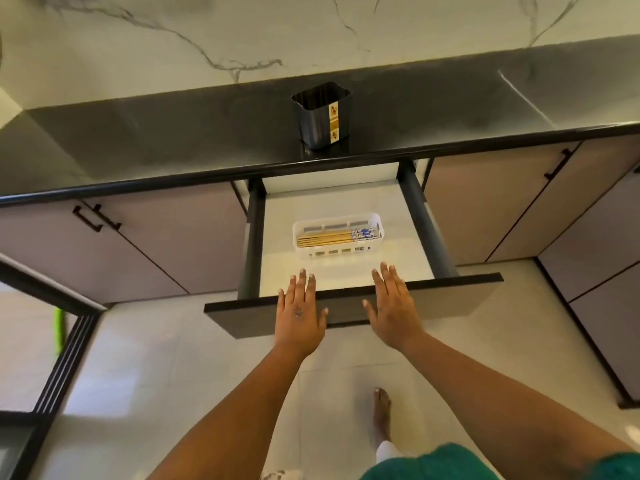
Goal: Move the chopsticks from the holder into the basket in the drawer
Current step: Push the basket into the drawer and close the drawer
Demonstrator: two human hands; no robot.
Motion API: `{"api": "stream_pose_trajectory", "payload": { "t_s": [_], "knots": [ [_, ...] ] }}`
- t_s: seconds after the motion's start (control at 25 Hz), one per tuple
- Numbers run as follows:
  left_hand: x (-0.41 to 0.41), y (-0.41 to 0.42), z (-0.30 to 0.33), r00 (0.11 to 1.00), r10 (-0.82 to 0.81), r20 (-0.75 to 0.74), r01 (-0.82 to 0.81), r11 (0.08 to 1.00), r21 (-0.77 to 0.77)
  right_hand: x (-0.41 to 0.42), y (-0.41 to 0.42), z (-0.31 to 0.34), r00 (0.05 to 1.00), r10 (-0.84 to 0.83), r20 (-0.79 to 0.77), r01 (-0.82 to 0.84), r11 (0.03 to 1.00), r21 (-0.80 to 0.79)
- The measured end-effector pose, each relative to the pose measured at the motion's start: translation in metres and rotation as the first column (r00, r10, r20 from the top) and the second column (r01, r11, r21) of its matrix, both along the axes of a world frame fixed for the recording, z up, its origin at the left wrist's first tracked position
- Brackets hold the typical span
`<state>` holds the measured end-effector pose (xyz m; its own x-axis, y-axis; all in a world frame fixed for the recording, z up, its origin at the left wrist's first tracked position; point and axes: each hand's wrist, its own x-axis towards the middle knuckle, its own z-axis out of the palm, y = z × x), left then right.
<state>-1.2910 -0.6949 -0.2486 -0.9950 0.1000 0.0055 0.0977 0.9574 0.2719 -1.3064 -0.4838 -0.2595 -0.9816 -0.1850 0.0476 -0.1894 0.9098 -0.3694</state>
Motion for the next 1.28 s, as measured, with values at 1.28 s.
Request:
{"api": "stream_pose_trajectory", "payload": {
  "t_s": [1.28],
  "knots": [
    [-0.128, -0.016, 0.010, 0.928, 0.149, 0.343, -0.018, 0.934, -0.358, -0.129, 0.018, 0.012, 0.959, 0.133, 0.249, -0.235, 0.865, 0.443]
  ]
}}
